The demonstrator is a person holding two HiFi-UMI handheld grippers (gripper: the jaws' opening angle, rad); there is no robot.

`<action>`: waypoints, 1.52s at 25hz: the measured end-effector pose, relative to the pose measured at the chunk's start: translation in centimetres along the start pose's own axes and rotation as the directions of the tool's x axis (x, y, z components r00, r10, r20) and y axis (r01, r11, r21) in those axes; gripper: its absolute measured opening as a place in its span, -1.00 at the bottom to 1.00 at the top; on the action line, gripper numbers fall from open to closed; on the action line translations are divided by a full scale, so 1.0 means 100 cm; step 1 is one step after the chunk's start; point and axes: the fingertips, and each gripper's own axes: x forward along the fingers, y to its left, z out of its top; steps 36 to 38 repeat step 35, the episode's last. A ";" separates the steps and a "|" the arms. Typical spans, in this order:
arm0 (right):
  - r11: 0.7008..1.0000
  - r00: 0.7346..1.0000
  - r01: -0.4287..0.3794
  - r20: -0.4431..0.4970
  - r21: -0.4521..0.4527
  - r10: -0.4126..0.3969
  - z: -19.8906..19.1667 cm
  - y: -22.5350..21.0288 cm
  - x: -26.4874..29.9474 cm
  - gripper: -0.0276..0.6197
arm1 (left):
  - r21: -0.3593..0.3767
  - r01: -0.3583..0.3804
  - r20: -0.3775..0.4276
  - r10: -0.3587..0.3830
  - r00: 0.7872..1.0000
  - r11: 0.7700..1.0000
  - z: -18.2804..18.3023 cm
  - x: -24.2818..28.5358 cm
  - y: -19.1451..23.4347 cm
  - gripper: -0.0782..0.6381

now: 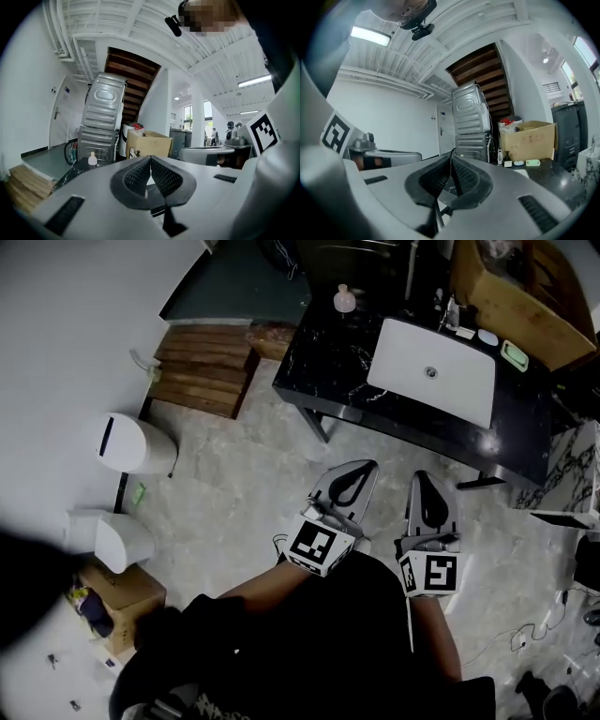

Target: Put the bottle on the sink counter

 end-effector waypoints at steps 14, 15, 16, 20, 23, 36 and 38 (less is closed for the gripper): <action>0.994 0.997 0.065 -0.031 -0.086 -0.068 -0.009 0.051 -0.061 -0.80 | 0.027 -0.048 0.082 0.045 0.996 0.999 0.001 -0.053 -0.043 -0.74; 0.994 0.997 0.064 -0.035 -0.090 -0.068 -0.010 0.055 -0.062 -0.80 | 0.022 -0.058 0.091 0.056 0.994 0.998 0.000 -0.058 -0.042 -0.74; 0.993 0.997 0.062 -0.039 -0.097 -0.066 -0.012 0.058 -0.062 -0.80 | 0.014 -0.065 0.098 0.064 0.993 0.998 -0.001 -0.063 -0.041 -0.74; 0.993 0.997 0.056 -0.043 -0.105 -0.061 -0.012 0.065 -0.064 -0.80 | -0.009 -0.057 0.088 0.058 0.994 0.998 -0.003 -0.075 -0.045 -0.74; 0.989 0.998 0.048 -0.030 -0.138 -0.053 -0.005 0.071 -0.067 -0.80 | 0.004 -0.056 0.117 0.055 0.992 0.998 0.004 -0.077 -0.049 -0.74; 0.985 0.999 0.042 -0.012 -0.166 -0.044 -0.003 0.068 -0.086 -0.80 | 0.019 -0.048 0.159 0.045 0.986 0.999 0.004 -0.079 -0.076 -0.74; 0.985 0.999 0.042 -0.012 -0.166 -0.044 -0.003 0.068 -0.086 -0.80 | 0.019 -0.048 0.159 0.045 0.986 0.999 0.004 -0.079 -0.076 -0.74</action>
